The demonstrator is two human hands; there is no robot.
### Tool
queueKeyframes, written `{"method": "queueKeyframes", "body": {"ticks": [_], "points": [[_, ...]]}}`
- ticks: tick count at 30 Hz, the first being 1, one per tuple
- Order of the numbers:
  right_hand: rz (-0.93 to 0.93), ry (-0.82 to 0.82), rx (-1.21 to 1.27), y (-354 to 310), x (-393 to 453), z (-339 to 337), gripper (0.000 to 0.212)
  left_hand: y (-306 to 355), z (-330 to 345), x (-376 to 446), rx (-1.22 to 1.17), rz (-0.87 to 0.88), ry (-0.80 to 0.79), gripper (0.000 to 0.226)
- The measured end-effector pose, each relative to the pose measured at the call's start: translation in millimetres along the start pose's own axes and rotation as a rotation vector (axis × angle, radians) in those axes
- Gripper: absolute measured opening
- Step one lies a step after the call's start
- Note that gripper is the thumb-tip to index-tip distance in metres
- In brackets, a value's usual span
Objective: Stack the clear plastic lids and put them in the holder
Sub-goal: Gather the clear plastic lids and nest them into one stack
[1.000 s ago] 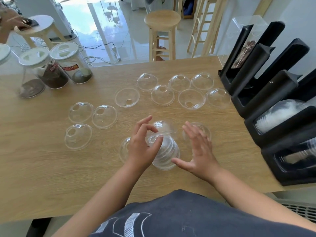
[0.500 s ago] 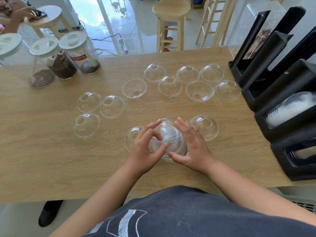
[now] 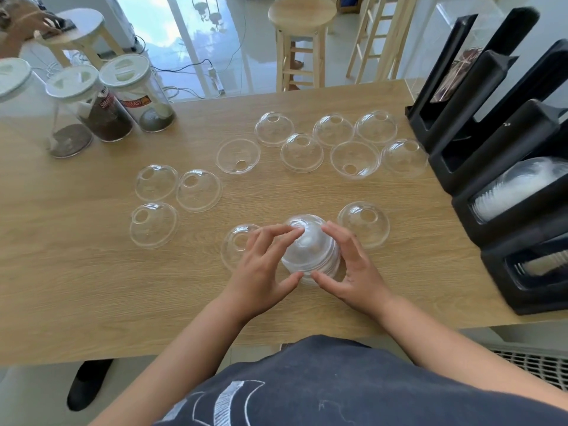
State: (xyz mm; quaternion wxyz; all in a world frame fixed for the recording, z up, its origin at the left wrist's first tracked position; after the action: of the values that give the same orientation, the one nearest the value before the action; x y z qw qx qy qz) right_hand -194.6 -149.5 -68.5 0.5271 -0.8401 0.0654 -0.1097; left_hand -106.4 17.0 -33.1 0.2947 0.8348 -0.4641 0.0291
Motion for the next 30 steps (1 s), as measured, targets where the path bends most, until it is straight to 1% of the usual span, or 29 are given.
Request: {"method": "queueKeyframes", "body": {"ticks": [2,4,8,12,13,15,17,19,21,22,23,24,26,28,30], "points": [[0.031,-0.013,0.069,7,-1,0,0.087,6,4,4,-0.006,0.055,-0.018,0.063],[0.038,-0.025,0.075,11,-3,-1,0.093,10,8,6,0.008,0.096,-0.047,0.059],[0.047,0.002,-0.053,14,-4,-9,0.094,14,10,6,0.051,0.137,-0.057,0.053],[0.003,-0.015,-0.096,11,-4,-15,0.092,14,9,8,0.083,0.136,-0.036,0.053],[-0.007,-0.017,-0.100,9,-5,-17,0.090,14,9,8,0.085,0.129,-0.030,0.052],[-0.023,0.007,-0.087,6,-6,-27,0.079,15,6,8,0.066,0.105,-0.021,0.052],[-0.044,0.089,-0.085,2,-4,-42,0.063,16,-1,10,0.026,0.072,0.002,0.052],[-0.068,0.224,-0.146,1,-1,-59,0.050,9,-13,7,0.020,0.016,0.065,0.050],[-0.035,0.343,-0.252,6,5,-73,0.043,-9,-28,-1,0.047,-0.116,0.146,0.048],[0.013,0.362,-0.302,11,8,-77,0.044,-21,-35,-8,0.075,-0.196,0.163,0.049],[0.067,0.350,-0.347,17,12,-80,0.046,-34,-39,-15,0.119,-0.271,0.148,0.054],[0.114,0.319,-0.383,24,16,-81,0.048,-46,-41,-23,0.174,-0.336,0.102,0.061],[0.170,0.254,-0.415,36,21,-81,0.047,-63,-36,-34,0.246,-0.441,-0.036,0.081],[0.191,0.219,-0.382,41,22,-81,0.043,-70,-24,-37,0.212,-0.524,-0.120,0.095],[0.210,0.203,-0.317,41,21,-81,0.037,-70,-12,-36,0.100,-0.570,-0.111,0.098]]}}
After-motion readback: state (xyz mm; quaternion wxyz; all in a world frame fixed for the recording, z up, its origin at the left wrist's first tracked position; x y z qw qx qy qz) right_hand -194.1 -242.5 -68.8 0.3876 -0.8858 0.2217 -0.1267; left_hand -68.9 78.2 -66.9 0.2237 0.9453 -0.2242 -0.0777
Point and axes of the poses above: each hand's wrist, its own x-axis towards the middle knuckle, its own z-axis out of the palm, y = z × x, the point moved 4 cm from there along x, towards the middle knuckle, and after that the axes turned 5 degrees about x, right-handed, at the moved point
